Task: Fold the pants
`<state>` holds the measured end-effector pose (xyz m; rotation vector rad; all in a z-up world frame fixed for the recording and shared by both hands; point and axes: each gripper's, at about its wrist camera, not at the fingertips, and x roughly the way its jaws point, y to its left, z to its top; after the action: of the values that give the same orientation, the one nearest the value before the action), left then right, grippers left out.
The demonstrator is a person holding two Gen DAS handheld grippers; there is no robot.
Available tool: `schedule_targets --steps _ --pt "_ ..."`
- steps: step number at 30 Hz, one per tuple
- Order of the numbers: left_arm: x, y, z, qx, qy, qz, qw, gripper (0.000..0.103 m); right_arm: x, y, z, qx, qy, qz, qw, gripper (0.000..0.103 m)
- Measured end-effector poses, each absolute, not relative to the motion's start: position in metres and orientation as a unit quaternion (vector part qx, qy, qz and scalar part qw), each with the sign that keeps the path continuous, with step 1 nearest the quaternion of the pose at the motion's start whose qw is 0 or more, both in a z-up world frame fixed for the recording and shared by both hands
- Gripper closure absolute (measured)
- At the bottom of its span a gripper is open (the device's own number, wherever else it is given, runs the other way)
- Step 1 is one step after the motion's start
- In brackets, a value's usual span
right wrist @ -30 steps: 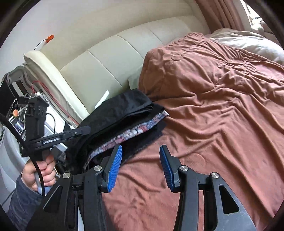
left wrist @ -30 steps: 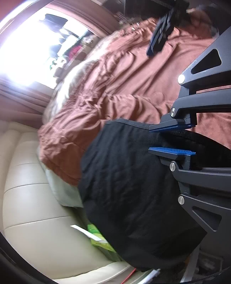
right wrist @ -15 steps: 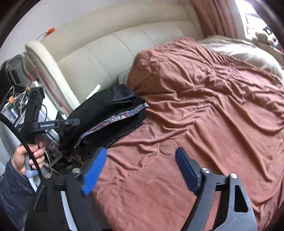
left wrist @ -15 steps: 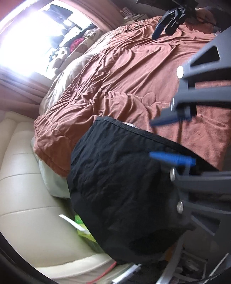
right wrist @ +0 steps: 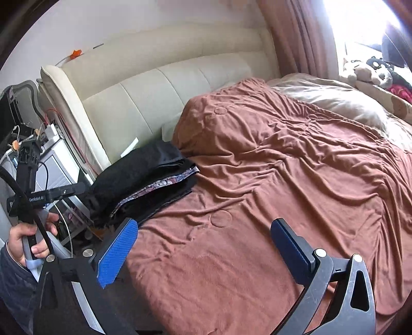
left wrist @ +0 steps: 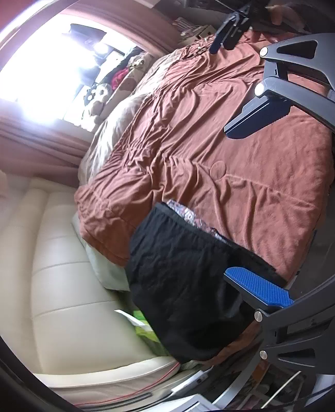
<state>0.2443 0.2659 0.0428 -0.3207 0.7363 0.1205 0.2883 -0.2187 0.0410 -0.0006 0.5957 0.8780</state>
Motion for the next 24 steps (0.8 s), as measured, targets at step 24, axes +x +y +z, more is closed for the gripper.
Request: schedule_targets --steps 24 --pt "0.141 0.157 0.097 -0.09 0.303 0.032 0.948 0.0 0.178 -0.331 0.07 0.009 0.247 0.37 0.896 0.0"
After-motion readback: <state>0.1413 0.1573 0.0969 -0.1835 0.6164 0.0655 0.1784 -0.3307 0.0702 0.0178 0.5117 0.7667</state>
